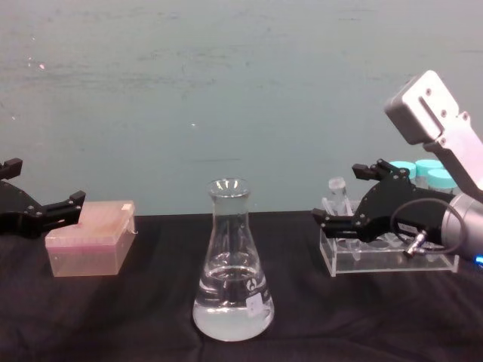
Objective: Pour the liquid from the test tube into the beaker using one hand.
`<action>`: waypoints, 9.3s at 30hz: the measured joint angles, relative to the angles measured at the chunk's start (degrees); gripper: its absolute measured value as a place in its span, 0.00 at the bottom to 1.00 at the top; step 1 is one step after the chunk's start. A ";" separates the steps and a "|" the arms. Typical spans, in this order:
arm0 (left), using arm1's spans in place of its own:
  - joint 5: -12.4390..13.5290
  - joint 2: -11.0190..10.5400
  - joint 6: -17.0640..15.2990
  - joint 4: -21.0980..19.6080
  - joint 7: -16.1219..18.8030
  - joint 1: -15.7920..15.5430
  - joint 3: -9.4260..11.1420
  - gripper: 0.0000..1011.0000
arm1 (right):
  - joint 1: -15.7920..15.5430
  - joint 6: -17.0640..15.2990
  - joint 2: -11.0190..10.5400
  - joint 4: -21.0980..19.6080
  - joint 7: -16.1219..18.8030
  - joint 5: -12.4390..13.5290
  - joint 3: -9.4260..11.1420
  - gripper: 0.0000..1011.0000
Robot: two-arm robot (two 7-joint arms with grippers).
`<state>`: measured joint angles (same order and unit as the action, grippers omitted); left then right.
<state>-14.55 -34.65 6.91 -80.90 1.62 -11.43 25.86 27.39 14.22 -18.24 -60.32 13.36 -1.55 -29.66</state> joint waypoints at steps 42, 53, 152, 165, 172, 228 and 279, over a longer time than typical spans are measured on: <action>0.00 0.00 0.00 0.00 0.00 0.00 0.00 0.99 | -0.34 -2.98 2.72 0.95 1.13 -3.41 4.10 0.99; 0.00 0.00 0.00 0.00 0.00 0.00 0.00 0.99 | -0.36 -2.96 2.64 0.86 1.13 -3.32 3.99 0.81; 0.00 0.00 0.00 0.00 0.00 0.00 0.00 0.99 | -4.13 -2.36 3.75 -3.60 3.57 -2.92 10.24 0.22; 0.00 0.00 0.00 0.00 0.00 0.00 0.00 0.99 | -3.87 -2.10 4.19 -4.84 4.29 -1.49 10.98 0.22; 0.00 0.00 0.00 0.00 0.00 0.00 0.00 0.99 | -4.47 -3.01 4.05 -7.85 5.01 -0.14 11.45 0.22; 0.00 0.00 0.00 0.00 0.00 0.00 0.00 0.99 | -1.56 8.54 -1.45 -14.13 -2.22 -25.41 -1.04 0.22; 0.00 0.00 0.00 0.00 0.00 0.00 0.00 0.99 | 1.81 8.25 -3.16 -12.97 -10.01 -39.57 -8.44 0.22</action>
<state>-14.55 -34.65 6.91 -80.90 1.62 -11.43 25.86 29.20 22.48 -21.40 -73.29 3.34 -41.12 -38.10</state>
